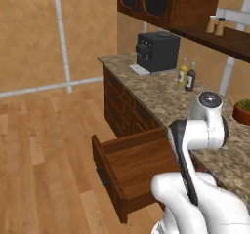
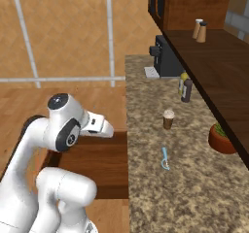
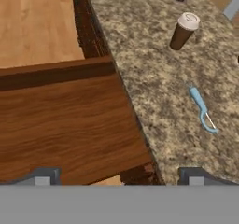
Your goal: Pick the peeler from the drawer and place it on the counter.
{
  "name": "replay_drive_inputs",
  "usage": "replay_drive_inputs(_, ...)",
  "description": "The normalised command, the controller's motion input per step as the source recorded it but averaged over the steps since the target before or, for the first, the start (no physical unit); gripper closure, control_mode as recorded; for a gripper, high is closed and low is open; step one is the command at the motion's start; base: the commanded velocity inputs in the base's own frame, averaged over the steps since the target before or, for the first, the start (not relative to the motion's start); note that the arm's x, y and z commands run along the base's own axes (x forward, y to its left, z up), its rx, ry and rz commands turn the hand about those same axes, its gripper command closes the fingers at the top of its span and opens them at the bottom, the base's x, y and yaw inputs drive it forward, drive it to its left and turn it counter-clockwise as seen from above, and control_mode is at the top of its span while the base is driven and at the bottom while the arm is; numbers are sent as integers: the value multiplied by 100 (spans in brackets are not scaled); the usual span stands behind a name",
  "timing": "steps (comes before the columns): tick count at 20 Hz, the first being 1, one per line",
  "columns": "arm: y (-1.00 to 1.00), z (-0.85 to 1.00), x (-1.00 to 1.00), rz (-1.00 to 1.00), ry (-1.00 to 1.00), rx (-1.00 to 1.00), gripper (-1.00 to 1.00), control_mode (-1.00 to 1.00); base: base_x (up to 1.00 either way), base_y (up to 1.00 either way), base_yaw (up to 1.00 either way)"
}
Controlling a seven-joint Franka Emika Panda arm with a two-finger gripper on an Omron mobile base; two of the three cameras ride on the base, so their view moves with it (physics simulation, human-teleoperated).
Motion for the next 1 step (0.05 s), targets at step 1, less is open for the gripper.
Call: replay_drive_inputs(1, 96, 8, -68, 0, -17, 0, -100, -100, 0, 0, 0)
